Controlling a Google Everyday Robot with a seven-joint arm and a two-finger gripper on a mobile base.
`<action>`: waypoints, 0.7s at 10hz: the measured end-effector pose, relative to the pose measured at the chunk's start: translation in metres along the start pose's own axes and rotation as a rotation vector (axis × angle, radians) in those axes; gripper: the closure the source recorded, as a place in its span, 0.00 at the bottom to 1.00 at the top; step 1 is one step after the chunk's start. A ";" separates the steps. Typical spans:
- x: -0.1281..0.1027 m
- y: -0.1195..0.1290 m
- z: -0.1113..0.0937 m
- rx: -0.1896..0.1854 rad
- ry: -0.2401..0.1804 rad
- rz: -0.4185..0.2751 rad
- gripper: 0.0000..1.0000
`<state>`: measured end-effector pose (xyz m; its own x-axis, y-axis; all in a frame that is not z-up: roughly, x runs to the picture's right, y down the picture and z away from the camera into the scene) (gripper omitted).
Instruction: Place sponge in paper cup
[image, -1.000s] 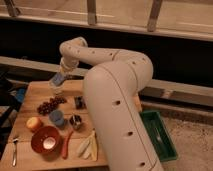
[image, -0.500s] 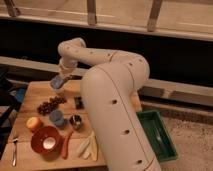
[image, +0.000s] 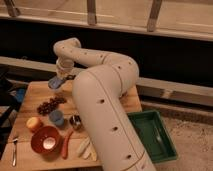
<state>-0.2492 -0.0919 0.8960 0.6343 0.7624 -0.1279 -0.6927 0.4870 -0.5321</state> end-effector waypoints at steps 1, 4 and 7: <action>-0.008 -0.003 0.005 0.005 0.009 -0.005 1.00; -0.028 -0.004 0.019 0.000 0.031 -0.015 0.85; -0.028 -0.004 0.017 -0.004 0.030 -0.014 0.55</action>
<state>-0.2702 -0.1073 0.9160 0.6539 0.7424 -0.1460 -0.6826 0.4957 -0.5370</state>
